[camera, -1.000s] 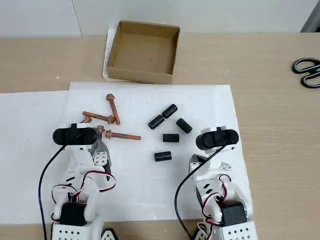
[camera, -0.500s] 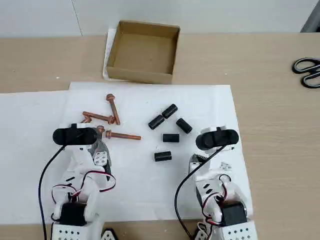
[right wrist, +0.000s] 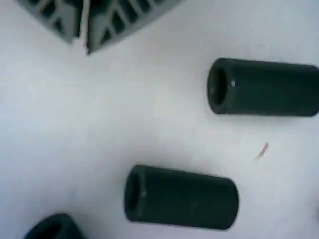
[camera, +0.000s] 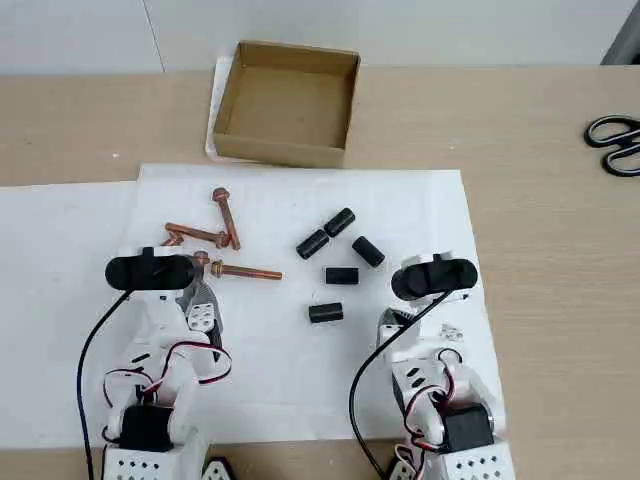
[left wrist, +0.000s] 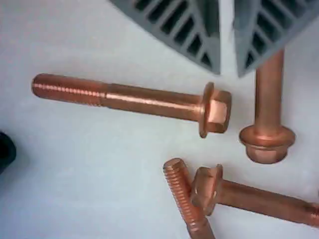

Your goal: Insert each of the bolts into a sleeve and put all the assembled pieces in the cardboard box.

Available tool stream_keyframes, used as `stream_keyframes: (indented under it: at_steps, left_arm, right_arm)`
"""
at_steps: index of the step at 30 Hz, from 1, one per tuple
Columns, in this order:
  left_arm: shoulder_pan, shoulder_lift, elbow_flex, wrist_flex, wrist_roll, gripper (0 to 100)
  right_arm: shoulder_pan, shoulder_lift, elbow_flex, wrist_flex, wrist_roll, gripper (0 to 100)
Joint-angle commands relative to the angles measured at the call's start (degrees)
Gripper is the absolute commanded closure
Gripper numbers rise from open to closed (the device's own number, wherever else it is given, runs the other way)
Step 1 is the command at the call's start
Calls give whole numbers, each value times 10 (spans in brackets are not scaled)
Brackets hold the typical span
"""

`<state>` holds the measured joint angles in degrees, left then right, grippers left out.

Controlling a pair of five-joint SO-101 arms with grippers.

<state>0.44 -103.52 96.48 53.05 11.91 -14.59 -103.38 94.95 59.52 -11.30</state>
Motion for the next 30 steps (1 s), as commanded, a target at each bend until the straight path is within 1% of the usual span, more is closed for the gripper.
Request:
stream_keyframes:
  at_steps: [1, 16, 21, 25, 28, 30]
  left_arm:
    - [2, -4, -6, -2, 0, 992]
    - [3, -4, -6, -2, -1, 992]
    - [4, -4, -6, -2, -2, 992]
    - [46, -4, -5, -11, 0, 992]
    - [50, -4, -5, -11, -3, 991]
    - [49, -4, -5, -11, -3, 990]
  right_arm:
    - [0, -6, -4, 0, 2, 995]
    - [0, -6, -4, 0, 3, 995]
    - [-15, -6, -4, 0, 4, 995]
    - [-32, -6, -4, 0, 4, 995]
    - [-56, -6, -4, -1, 3, 995]
    - [-55, -5, -6, 4, 4, 995]
